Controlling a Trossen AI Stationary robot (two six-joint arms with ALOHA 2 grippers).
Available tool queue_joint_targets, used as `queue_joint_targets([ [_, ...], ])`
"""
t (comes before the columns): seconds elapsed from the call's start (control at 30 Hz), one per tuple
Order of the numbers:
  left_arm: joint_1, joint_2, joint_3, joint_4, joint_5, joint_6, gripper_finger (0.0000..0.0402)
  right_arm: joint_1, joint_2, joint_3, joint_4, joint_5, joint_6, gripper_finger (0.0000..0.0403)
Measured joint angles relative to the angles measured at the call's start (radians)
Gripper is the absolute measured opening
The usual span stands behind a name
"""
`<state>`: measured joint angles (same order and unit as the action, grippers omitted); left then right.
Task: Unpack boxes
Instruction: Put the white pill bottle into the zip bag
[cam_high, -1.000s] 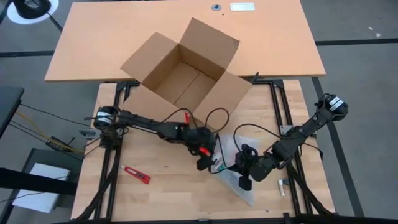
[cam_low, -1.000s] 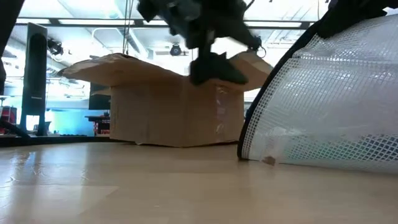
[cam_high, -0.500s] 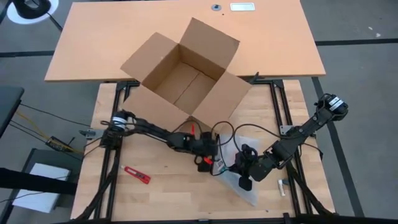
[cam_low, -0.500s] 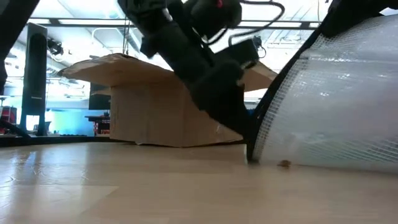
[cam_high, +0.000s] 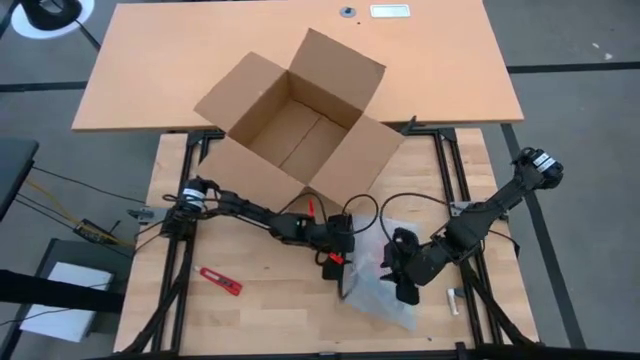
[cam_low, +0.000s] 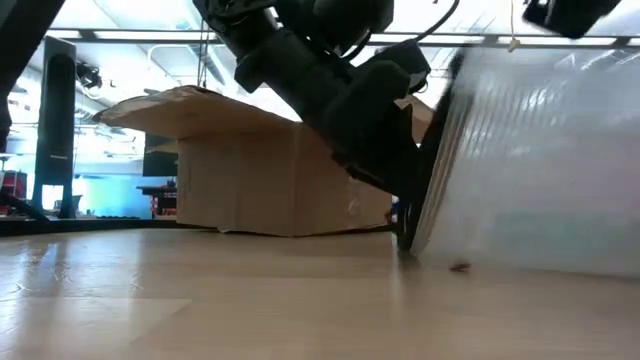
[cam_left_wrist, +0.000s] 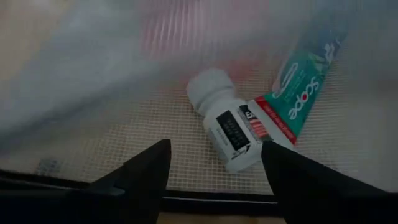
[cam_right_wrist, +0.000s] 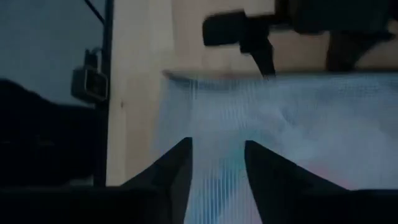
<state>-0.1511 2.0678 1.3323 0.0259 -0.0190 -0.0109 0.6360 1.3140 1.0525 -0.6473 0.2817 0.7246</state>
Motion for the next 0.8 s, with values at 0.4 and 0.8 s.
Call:
queue_joint_targets([
  [0.4,0.002,0.0,0.001,0.007,-0.013,-0.001,0.0264,0.111,0.001,0.167,-0.464,-0.313,0.576,0.0204],
  [0.8,0.011,0.0,0.001,0.007,-0.013,-0.001,0.0264,0.231,0.009,-0.179,-0.252,-0.653,1.073,0.0199],
])
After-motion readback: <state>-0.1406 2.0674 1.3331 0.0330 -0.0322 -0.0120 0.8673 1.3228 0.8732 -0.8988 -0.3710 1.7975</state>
